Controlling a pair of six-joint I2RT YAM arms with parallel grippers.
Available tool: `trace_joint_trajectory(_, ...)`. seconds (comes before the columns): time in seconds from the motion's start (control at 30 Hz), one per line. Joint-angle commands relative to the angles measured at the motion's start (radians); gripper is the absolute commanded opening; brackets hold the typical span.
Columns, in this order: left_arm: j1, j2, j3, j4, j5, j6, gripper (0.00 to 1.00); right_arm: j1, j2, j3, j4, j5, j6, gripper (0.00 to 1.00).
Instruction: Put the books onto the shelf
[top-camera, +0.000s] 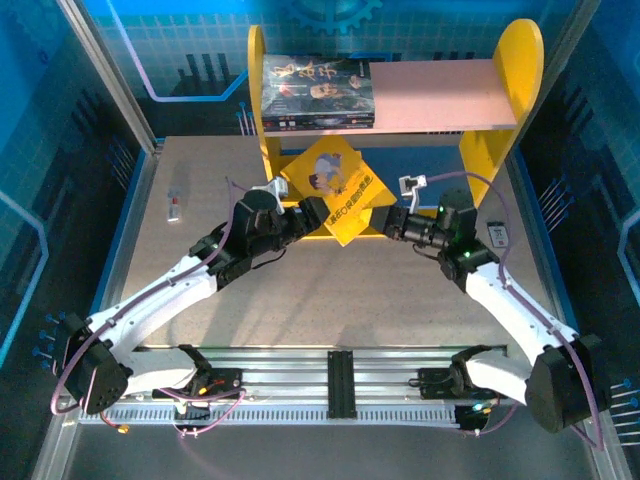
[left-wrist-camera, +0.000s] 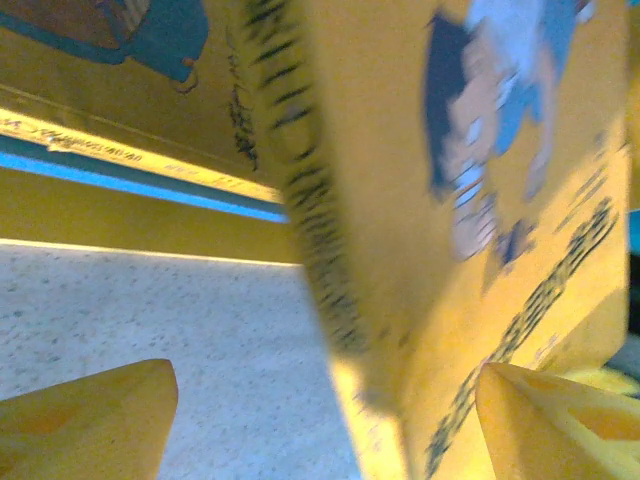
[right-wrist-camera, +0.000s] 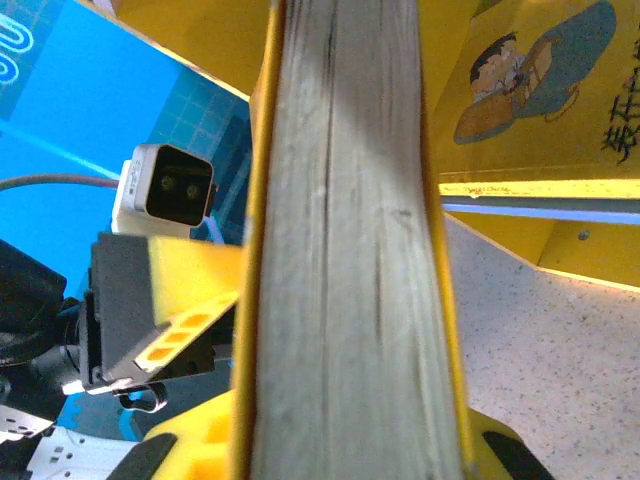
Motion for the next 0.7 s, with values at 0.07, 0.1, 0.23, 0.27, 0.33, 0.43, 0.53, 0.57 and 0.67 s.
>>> trace_joint_trajectory(0.07,0.022,-0.061,0.049,-0.141,0.001,0.099,0.80,-0.057,0.075,0.182,-0.202,-0.141,-0.272,0.02)
trace_joint_trajectory(0.1,0.024,-0.068,0.052,-0.158,-0.005,0.108,0.80,-0.069,0.098,0.207,-0.227,-0.164,-0.300,0.02)
trace_joint_trajectory(0.23,0.029,-0.106,0.058,-0.228,-0.046,0.143,0.80,-0.111,0.182,0.289,-0.309,-0.215,-0.397,0.02)
trace_joint_trajectory(0.27,0.029,-0.121,0.058,-0.249,-0.060,0.150,0.80,-0.121,0.207,0.313,-0.333,-0.227,-0.430,0.02)
trace_joint_trajectory(0.33,0.032,-0.147,0.054,-0.279,-0.080,0.157,0.80,-0.136,0.253,0.364,-0.391,-0.240,-0.483,0.02)
trace_joint_trajectory(0.43,0.038,-0.194,0.036,-0.321,-0.112,0.161,0.80,-0.160,0.320,0.426,-0.454,-0.258,-0.547,0.02)
trace_joint_trajectory(0.53,0.049,-0.231,0.016,-0.349,-0.131,0.161,0.81,-0.177,0.386,0.481,-0.482,-0.298,-0.586,0.03)
trace_joint_trajectory(0.57,0.055,-0.240,0.012,-0.359,-0.135,0.161,0.80,-0.179,0.412,0.505,-0.497,-0.319,-0.605,0.03)
trace_joint_trajectory(0.67,0.066,-0.258,0.000,-0.376,-0.138,0.158,0.81,-0.179,0.486,0.563,-0.526,-0.357,-0.641,0.03)
